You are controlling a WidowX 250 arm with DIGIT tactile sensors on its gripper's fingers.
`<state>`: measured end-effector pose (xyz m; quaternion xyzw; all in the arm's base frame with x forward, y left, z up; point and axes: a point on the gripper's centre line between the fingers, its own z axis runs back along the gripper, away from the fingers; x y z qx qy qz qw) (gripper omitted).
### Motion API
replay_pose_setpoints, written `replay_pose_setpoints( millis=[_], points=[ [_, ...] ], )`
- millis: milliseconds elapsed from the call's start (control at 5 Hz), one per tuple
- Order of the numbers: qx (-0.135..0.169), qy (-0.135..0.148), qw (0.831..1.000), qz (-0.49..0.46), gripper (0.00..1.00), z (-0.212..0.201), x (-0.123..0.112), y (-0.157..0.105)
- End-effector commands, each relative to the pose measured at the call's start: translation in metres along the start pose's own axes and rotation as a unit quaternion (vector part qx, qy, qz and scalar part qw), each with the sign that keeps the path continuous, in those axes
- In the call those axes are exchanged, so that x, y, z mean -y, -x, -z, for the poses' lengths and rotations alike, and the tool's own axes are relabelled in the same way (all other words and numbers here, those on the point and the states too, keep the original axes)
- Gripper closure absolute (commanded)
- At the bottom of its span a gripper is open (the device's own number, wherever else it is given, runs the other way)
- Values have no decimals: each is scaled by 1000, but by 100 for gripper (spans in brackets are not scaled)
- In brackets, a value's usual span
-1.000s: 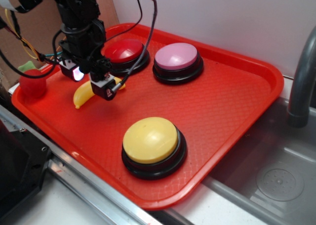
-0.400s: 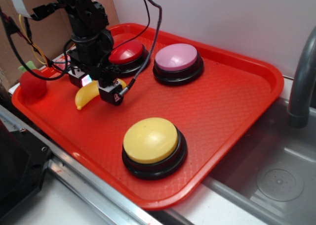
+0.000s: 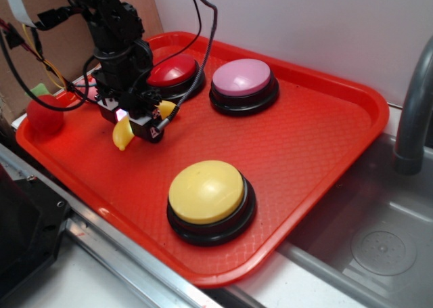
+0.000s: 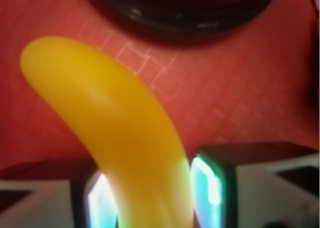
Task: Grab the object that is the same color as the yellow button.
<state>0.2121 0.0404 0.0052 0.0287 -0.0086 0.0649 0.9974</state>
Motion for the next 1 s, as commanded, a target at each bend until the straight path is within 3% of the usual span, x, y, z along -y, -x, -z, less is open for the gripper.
replay_pose_setpoints(
  millis=[0,200,400,600,800],
  points=[
    [34,23,999,-10,100,-83,11,-17],
    [34,51,998,4,100,-124,17,-25],
    [61,81,995,22,100,-161,26,-13],
    [83,88,992,32,100,-181,32,-5],
    [58,82,993,55,100,-173,34,-11]
  ],
)
